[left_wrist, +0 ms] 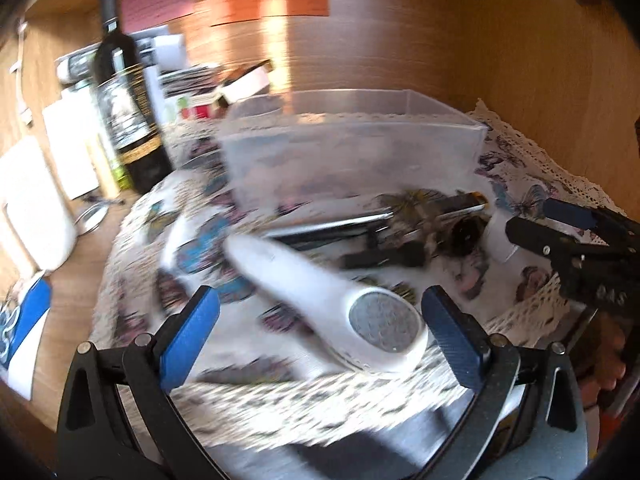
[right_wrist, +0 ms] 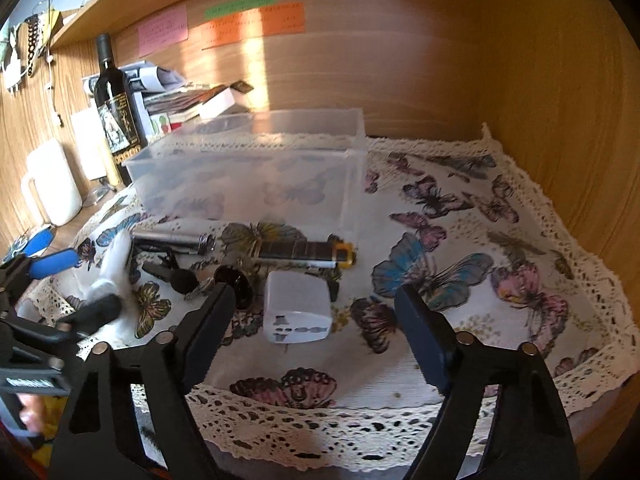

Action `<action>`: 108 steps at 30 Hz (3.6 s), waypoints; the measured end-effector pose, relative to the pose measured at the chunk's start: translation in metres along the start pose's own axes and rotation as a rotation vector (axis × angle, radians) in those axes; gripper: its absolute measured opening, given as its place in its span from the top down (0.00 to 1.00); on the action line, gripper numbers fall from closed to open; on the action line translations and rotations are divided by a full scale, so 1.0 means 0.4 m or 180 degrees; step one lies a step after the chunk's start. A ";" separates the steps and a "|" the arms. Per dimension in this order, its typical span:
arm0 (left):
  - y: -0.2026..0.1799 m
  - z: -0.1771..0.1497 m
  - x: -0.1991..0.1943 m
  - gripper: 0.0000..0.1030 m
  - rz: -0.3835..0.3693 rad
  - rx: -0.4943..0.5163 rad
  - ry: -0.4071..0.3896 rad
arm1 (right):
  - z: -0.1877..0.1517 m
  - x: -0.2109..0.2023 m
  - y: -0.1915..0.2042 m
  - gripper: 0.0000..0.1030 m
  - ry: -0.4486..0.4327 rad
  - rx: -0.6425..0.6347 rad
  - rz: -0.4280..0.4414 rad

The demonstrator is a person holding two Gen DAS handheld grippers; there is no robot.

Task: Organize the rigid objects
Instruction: 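Grasp the white handheld device with the left tool while the right tool grasps the white plug adapter, then carry both items into the clear box and open both tools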

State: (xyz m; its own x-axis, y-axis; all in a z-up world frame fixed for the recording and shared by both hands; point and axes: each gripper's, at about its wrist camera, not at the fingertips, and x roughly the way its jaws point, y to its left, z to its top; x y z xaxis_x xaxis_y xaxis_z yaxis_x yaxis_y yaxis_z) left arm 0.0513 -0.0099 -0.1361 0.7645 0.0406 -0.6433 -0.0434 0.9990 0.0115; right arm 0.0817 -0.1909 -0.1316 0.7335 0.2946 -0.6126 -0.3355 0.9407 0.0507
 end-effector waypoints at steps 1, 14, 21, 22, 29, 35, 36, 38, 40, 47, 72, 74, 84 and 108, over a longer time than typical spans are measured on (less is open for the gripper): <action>0.019 -0.005 -0.006 0.00 0.0026 -0.0042 0.0015 | -0.001 0.004 0.001 0.28 0.0017 0.0007 0.0014; 0.015 -0.013 0.025 0.25 -0.0044 -0.0201 0.0099 | -0.013 0.056 -0.007 0.65 0.0240 0.0210 0.0206; 0.021 -0.026 0.048 0.55 0.0072 -0.0286 0.0133 | -0.017 0.042 -0.005 0.65 0.0157 0.0139 0.0106; 0.027 -0.028 0.041 0.56 0.0039 -0.0304 0.0119 | -0.016 0.038 -0.006 0.65 0.0136 0.0136 0.0096; 0.068 -0.015 -0.017 0.60 0.0044 -0.0332 0.0012 | 0.001 -0.001 -0.002 0.65 -0.0027 0.0107 0.0122; 0.093 0.029 -0.072 0.62 0.0068 -0.0307 -0.0244 | 0.025 -0.041 0.008 0.65 -0.0209 0.0055 0.0150; 0.094 0.036 -0.077 0.62 0.0069 -0.0303 -0.0273 | 0.029 -0.045 0.010 0.65 -0.0233 0.0050 0.0154; 0.096 0.052 -0.088 0.62 0.0039 -0.0285 -0.0327 | 0.037 -0.055 0.013 0.65 -0.0282 0.0039 0.0165; 0.098 0.072 -0.099 0.62 -0.0014 -0.0254 -0.0381 | 0.048 -0.066 0.014 0.65 -0.0338 0.0027 0.0176; 0.102 0.151 -0.128 0.62 -0.0213 -0.0109 -0.0456 | 0.098 -0.090 0.018 0.65 -0.0502 -0.0015 0.0165; 0.148 0.395 -0.140 0.62 -0.0245 -0.0042 -0.0844 | 0.314 -0.035 0.042 0.65 -0.0711 -0.0208 0.0263; 0.141 0.406 -0.105 0.62 -0.0231 -0.0044 -0.0837 | 0.324 -0.009 0.045 0.65 -0.0655 -0.0214 0.0282; 0.075 0.423 0.124 0.62 -0.0486 0.0062 -0.0404 | 0.337 0.180 0.062 0.65 -0.0101 -0.0309 0.0234; 0.108 0.378 0.282 0.79 -0.0389 -0.0020 0.0175 | 0.319 0.295 0.069 0.53 0.0219 -0.0387 0.0193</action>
State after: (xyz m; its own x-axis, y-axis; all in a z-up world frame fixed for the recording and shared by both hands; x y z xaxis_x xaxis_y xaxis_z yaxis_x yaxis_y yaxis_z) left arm 0.2330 0.0409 -0.0924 0.7280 -0.0827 -0.6805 0.0437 0.9963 -0.0743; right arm 0.2344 -0.1085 -0.1017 0.6687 0.3341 -0.6642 -0.4502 0.8929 -0.0041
